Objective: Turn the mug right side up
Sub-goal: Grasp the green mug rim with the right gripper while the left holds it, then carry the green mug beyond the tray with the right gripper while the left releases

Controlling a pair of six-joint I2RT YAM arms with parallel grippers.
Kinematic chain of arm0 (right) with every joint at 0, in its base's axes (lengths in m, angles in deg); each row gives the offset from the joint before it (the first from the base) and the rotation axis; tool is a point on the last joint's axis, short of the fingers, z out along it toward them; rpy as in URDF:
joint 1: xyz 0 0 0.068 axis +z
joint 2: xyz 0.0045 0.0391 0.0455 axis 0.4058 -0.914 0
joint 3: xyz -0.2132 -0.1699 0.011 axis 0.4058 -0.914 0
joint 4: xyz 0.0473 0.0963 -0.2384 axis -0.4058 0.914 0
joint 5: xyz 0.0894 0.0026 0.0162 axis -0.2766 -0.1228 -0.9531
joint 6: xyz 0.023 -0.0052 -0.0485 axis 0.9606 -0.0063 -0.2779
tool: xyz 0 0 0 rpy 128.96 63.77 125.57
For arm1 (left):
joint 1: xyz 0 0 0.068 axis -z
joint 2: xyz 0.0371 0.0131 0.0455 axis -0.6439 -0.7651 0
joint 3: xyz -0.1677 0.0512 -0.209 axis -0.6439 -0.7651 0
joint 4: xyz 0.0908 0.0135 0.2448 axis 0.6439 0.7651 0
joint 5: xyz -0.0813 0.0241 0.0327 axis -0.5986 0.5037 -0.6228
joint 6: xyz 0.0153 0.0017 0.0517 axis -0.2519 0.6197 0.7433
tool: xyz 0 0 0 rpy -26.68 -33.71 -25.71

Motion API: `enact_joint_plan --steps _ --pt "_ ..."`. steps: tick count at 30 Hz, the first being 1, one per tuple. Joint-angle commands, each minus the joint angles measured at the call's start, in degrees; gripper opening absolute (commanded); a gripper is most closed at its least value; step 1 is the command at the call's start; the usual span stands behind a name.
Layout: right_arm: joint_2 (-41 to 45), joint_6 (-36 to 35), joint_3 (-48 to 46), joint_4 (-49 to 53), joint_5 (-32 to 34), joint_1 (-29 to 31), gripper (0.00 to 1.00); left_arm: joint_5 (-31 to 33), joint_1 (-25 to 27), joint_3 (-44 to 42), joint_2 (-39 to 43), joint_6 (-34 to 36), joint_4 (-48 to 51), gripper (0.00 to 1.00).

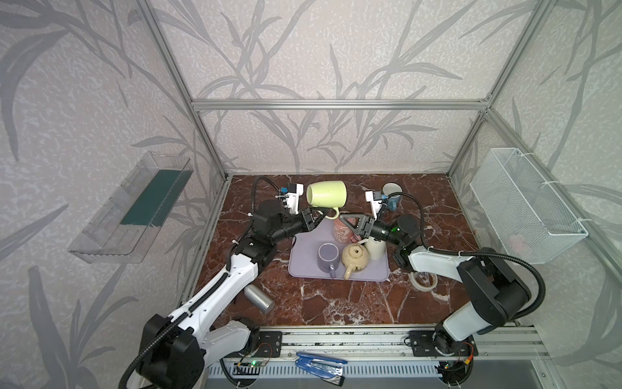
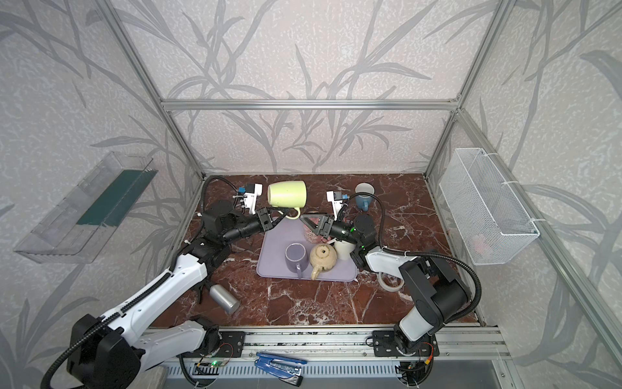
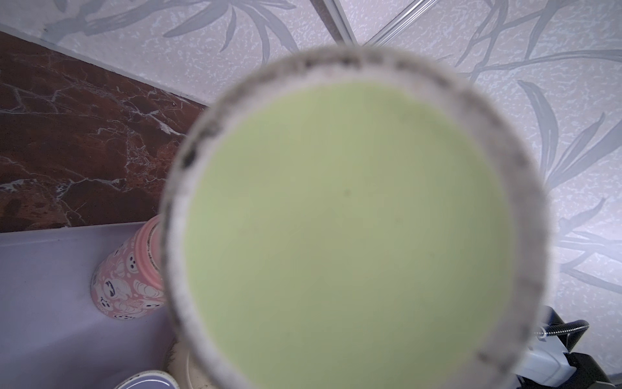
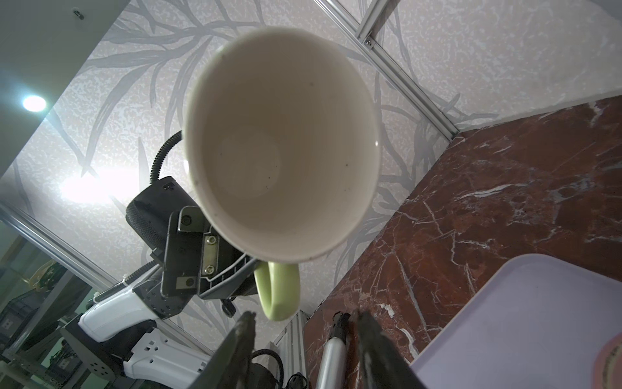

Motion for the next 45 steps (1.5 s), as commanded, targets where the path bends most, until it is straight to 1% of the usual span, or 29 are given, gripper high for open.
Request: enact_joint_plan --steps 1,6,10,19,20,26,27,28,31,34,38,42,45 --pt "-1.3 1.4 2.7 -4.2 -0.9 0.2 0.49 -1.5 -0.4 1.1 0.6 -0.4 -8.2 0.00" --pt "-2.6 2.0 4.6 -4.5 -1.0 0.4 0.47 -1.5 -0.4 1.3 -0.2 -0.4 -9.4 0.00" --pt "-4.0 3.4 6.0 -6.1 -1.0 0.6 0.42 -1.5 -0.5 1.8 -1.0 -0.4 -9.8 0.00" --pt "-6.1 5.2 9.4 -7.2 -0.3 0.6 0.37 -1.5 -0.5 3.0 -2.9 -0.4 -10.6 0.00" --pt "-7.7 5.6 9.7 -7.6 -0.3 0.7 0.36 -1.5 -0.5 3.1 -3.2 -0.4 -10.7 0.00" --pt "-10.3 7.4 11.7 -9.4 -0.1 0.8 0.30 -1.5 -0.5 3.3 -4.4 -0.4 -11.7 0.00" --pt "-10.5 7.4 11.9 -9.4 -0.1 0.8 0.30 17.0 -0.5 3.3 -4.6 23.3 -11.9 0.49" --pt "-10.7 7.5 12.2 -9.4 -0.1 0.7 0.30 -4.0 -0.5 3.2 -4.8 -2.3 -12.1 0.00" --pt "-11.2 7.5 12.9 -9.4 0.1 0.8 0.30 -4.6 -0.5 3.1 -5.6 -3.0 -12.8 0.00" --pt "-11.7 7.6 13.5 -9.4 0.2 0.8 0.26 -4.8 -0.5 3.0 -6.0 -3.5 -13.5 0.00" --pt "-12.2 7.8 14.2 -9.4 0.3 0.8 0.16 -5.4 -0.5 2.7 -6.7 -4.0 -14.8 0.00" --pt "-12.8 8.1 14.7 -9.4 0.5 0.8 0.00 -6.4 -0.5 2.7 -7.8 -4.3 -15.9 0.00" --pt "-12.9 8.4 14.7 -9.4 0.6 0.8 0.00 -6.4 -0.5 2.7 -8.1 -4.2 -15.8 0.00"
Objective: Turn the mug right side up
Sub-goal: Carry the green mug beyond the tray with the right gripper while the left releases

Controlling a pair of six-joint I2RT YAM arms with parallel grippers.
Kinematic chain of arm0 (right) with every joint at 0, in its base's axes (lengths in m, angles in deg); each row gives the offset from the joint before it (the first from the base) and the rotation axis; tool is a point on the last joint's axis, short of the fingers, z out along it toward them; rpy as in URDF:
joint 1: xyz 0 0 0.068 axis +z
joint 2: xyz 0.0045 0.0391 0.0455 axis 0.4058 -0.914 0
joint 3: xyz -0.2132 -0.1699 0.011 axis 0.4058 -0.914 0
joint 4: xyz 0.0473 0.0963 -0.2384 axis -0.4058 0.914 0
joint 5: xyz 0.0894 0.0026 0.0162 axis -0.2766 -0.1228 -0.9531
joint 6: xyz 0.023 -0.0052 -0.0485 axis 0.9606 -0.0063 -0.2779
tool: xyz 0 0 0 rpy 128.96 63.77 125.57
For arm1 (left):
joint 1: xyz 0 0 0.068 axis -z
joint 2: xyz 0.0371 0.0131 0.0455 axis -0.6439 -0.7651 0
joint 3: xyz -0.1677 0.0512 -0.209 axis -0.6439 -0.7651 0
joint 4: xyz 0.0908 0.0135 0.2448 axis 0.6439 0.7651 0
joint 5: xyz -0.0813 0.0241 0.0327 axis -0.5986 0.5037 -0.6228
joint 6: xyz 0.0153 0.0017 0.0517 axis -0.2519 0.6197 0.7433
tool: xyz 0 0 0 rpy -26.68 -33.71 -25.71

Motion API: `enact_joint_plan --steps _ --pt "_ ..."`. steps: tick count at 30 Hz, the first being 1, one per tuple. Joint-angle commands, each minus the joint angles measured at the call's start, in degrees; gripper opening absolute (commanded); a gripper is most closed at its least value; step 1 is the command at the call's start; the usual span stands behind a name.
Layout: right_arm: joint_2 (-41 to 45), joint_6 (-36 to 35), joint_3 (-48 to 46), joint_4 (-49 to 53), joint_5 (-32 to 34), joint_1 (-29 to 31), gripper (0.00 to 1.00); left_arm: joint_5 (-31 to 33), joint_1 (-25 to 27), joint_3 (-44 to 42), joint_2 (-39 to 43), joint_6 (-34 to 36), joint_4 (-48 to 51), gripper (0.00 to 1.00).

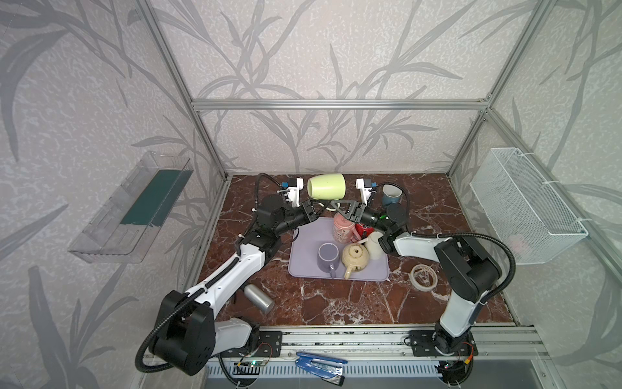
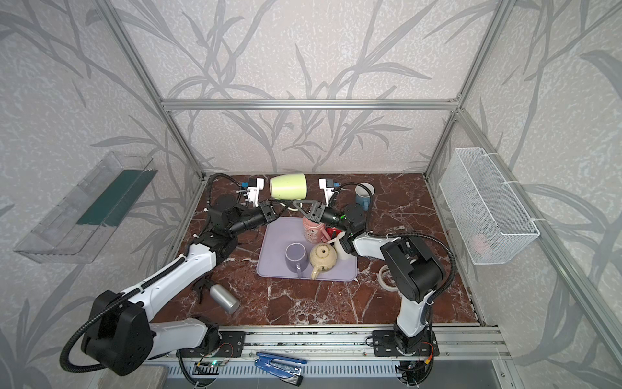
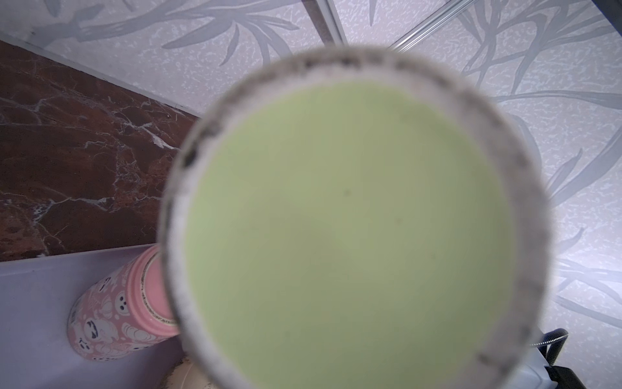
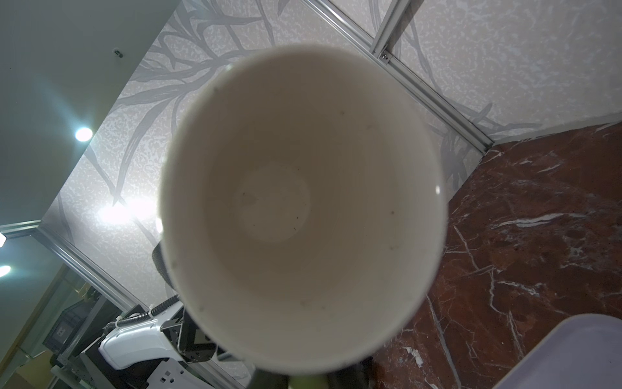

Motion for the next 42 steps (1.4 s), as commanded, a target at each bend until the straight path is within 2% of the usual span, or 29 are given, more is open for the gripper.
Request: enact_joint_plan --steps 1,4,8,12,24,26,28,30,33,42 --pt "-0.5 0.2 2.4 -2.8 1.1 0.6 0.00 -4.3 1.0 2.4 -0.1 0.7 -4.5 0.00" --pt "0.0 -0.2 1.8 -2.8 1.5 0.6 0.00 -4.3 1.0 3.3 0.1 3.0 -1.0 0.02" --pt "0.8 -0.3 0.4 -2.8 2.3 0.1 0.00 -2.0 1.1 4.9 1.5 9.4 8.1 0.19" --pt "1.9 -0.6 -1.2 -2.8 3.1 -0.2 0.00 -0.1 1.0 5.0 3.1 12.2 11.9 0.35" --pt "5.7 -2.0 -6.3 -2.3 5.0 -1.1 0.00 3.3 1.1 5.5 6.8 17.4 20.5 0.52" --pt "8.8 -3.9 -7.9 -0.7 6.2 -1.2 0.00 4.1 1.1 6.0 7.5 18.7 22.7 0.56" --pt "11.5 -7.0 -8.6 4.5 6.6 -1.2 0.00 5.0 1.0 6.6 8.3 20.3 25.2 0.64" --pt "14.8 -10.5 -9.2 11.2 8.1 -1.2 0.00 6.2 1.0 7.2 8.9 21.9 28.4 0.81" --pt "19.7 -15.7 -9.8 21.7 10.8 -1.5 0.00 8.8 1.1 8.3 9.7 24.2 33.1 0.98" --pt "29.1 -28.0 -6.1 49.1 16.7 -2.2 0.00 13.8 1.0 7.7 13.0 27.4 40.5 0.99"
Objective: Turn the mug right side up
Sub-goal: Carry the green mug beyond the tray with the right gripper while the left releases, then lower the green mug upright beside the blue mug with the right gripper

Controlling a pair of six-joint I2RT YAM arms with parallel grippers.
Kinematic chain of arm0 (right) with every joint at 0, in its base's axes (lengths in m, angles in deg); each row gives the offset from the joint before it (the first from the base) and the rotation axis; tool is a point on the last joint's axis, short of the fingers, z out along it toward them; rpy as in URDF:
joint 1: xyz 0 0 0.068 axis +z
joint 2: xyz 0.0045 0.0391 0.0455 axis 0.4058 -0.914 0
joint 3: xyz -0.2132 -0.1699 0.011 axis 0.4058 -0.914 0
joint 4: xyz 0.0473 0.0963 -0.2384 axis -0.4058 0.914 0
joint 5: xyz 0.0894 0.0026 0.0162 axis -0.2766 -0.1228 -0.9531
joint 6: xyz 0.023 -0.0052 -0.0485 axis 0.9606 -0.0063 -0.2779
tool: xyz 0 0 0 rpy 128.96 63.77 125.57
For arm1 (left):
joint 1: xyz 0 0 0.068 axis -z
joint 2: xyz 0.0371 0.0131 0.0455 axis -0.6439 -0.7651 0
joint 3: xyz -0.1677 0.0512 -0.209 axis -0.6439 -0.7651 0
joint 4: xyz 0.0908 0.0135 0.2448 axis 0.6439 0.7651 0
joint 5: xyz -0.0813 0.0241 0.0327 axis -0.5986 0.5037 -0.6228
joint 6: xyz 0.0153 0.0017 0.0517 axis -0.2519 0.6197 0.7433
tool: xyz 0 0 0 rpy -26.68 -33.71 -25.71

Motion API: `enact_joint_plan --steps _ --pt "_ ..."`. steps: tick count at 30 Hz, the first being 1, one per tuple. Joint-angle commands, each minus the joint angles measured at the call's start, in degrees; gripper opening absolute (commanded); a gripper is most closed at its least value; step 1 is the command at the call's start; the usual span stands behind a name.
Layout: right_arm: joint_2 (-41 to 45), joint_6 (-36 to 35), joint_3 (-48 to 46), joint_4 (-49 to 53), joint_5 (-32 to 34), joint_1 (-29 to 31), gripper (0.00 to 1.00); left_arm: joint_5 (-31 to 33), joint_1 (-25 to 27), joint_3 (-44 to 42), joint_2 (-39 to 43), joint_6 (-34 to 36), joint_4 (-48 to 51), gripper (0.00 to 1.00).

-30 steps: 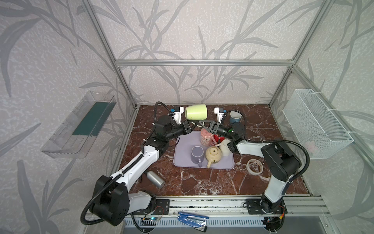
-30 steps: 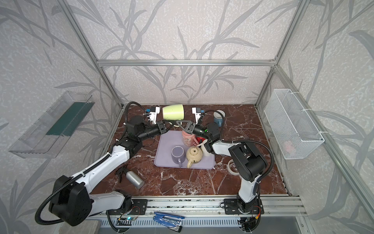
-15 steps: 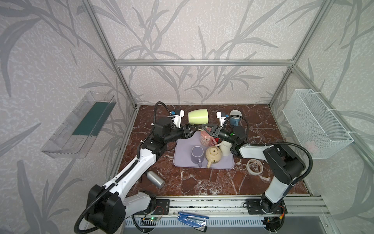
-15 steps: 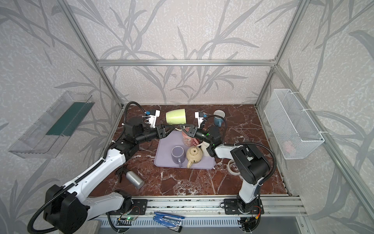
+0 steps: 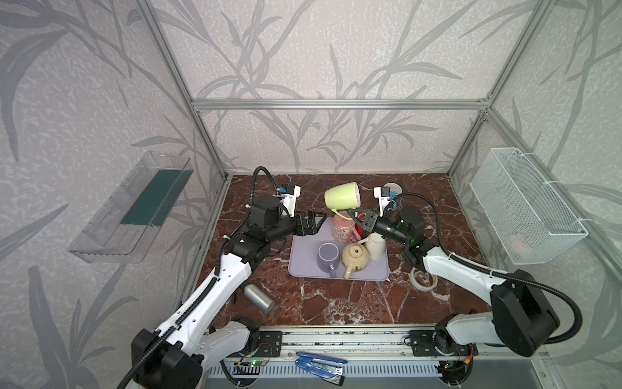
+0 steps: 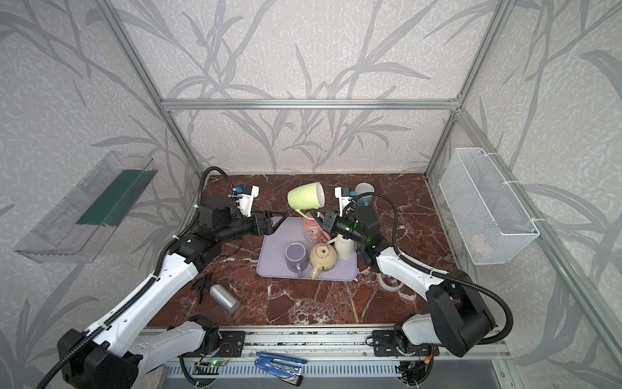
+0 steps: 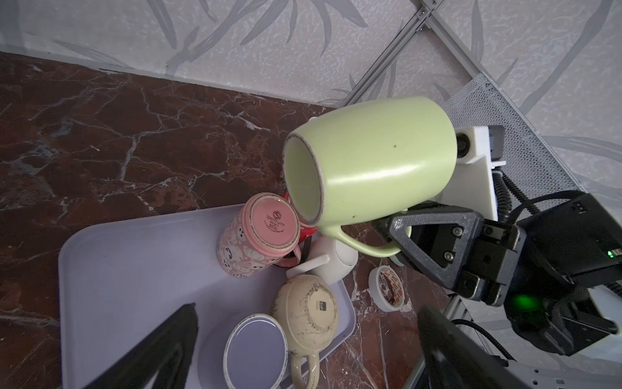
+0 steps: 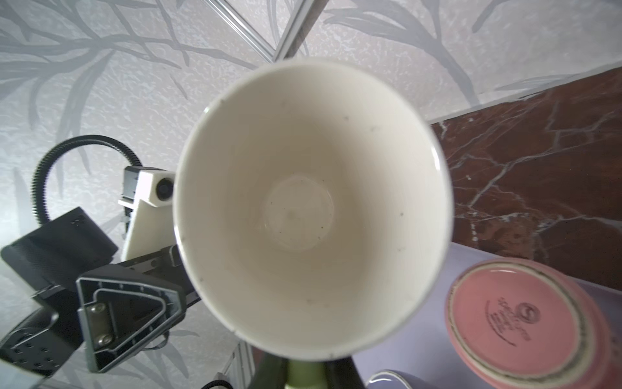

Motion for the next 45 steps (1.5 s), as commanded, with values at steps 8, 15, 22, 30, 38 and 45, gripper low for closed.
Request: enact_joint_plan --steps 8,15,22,30,38,45 --pt "4.9 -17.8 12.3 27.5 9.3 -2.1 0.00 5.1 0.2 1.2 2.7 4.8 9.1 0.99" --pt "2.0 -24.2 20.7 39.6 15.7 -3.5 0.00 6.8 0.2 1.6 2.3 5.2 10.9 0.99" --pt "-2.9 -29.6 28.4 47.7 24.1 -4.1 0.00 10.6 0.2 0.6 1.3 6.7 12.4 0.99" --pt "-11.2 -30.8 37.0 53.7 32.4 -4.2 0.00 15.1 0.1 -1.4 1.0 7.3 12.1 1.00" --pt "-19.6 -30.9 43.8 57.1 40.2 -4.3 0.00 16.5 0.1 -2.6 1.5 7.9 12.8 0.99" --pt "-25.8 -30.2 47.3 58.9 44.4 -4.8 0.00 16.8 0.2 -2.9 1.8 7.9 13.1 0.99"
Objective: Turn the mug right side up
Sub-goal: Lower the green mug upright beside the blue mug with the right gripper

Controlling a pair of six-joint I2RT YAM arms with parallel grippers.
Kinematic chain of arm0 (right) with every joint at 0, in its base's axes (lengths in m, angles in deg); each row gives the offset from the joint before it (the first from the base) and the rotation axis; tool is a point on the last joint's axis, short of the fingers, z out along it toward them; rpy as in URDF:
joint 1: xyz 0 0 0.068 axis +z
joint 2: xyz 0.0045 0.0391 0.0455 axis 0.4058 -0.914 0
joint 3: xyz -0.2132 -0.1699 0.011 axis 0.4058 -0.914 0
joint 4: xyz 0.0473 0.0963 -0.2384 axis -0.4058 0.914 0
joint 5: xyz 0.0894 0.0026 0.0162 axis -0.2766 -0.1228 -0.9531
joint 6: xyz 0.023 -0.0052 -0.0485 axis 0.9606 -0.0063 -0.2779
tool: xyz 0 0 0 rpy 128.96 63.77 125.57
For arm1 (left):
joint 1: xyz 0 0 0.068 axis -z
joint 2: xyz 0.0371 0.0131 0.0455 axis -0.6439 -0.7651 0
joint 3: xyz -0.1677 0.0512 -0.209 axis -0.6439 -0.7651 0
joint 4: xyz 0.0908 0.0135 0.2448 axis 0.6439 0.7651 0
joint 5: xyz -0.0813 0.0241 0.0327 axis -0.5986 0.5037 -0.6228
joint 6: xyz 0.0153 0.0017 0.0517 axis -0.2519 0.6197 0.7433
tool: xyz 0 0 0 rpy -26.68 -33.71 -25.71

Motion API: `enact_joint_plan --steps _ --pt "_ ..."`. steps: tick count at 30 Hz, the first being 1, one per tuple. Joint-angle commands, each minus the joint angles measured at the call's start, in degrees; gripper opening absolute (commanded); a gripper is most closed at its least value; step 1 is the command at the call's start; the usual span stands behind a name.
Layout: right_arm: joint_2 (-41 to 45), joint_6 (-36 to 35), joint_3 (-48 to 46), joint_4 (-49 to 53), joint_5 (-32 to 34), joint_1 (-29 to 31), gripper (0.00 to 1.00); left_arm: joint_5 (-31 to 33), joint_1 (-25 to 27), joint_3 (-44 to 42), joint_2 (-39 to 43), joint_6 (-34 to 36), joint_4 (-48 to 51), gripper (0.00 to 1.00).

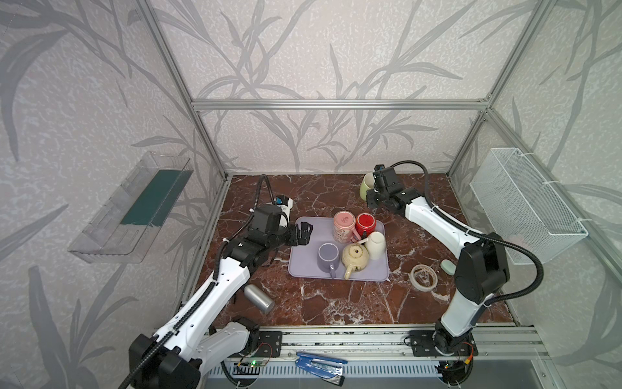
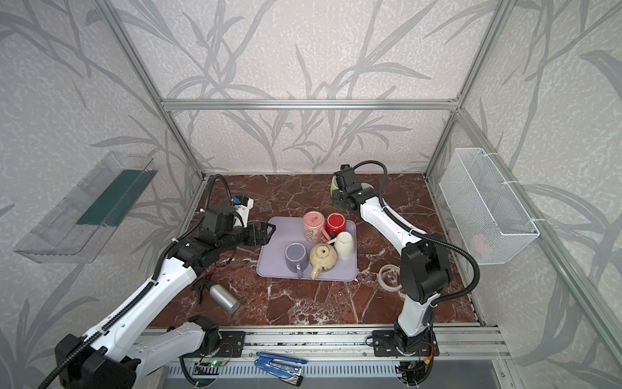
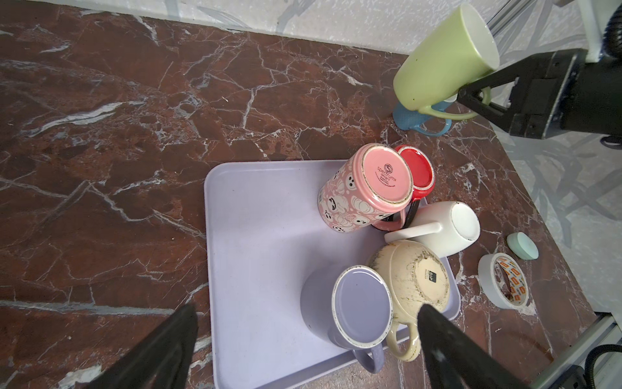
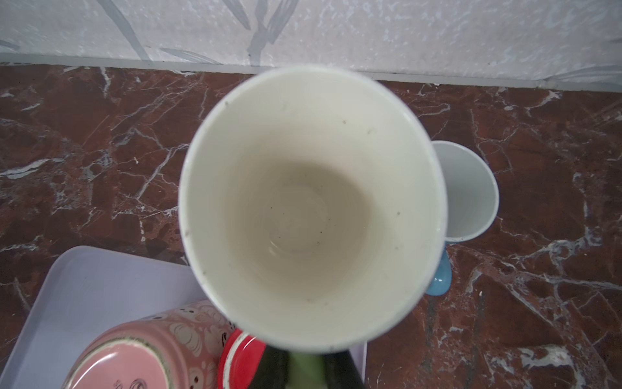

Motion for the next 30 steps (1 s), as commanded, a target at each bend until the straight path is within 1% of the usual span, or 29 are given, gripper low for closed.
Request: enact_joint_plan --steps 1,7,11,21,30 --pt "-1.2 0.3 3.7 -1.8 4.6 -0.6 0.00 0.9 0.2 -0.8 0.5 0.8 0.8 0.99" --pt "-4.7 2.1 4.7 -1.6 6.6 -1.3 0.00 0.7 0.2 -0.9 0.5 0.7 0.8 0.99" --pt "-6.9 2.9 5.4 -1.3 6.7 -2.1 0.00 0.6 0.1 -1.0 0.4 0.6 0.8 0.99" --pt "-11.5 3.0 8.3 -0.4 5.9 -2.5 0.00 0.7 0.3 -1.0 0.2 0.7 0.8 0.99" --pt "-14.4 2.3 9.9 0.3 6.9 -2.6 0.00 0.4 0.1 -1.0 -0.2 0.7 0.6 0.99"
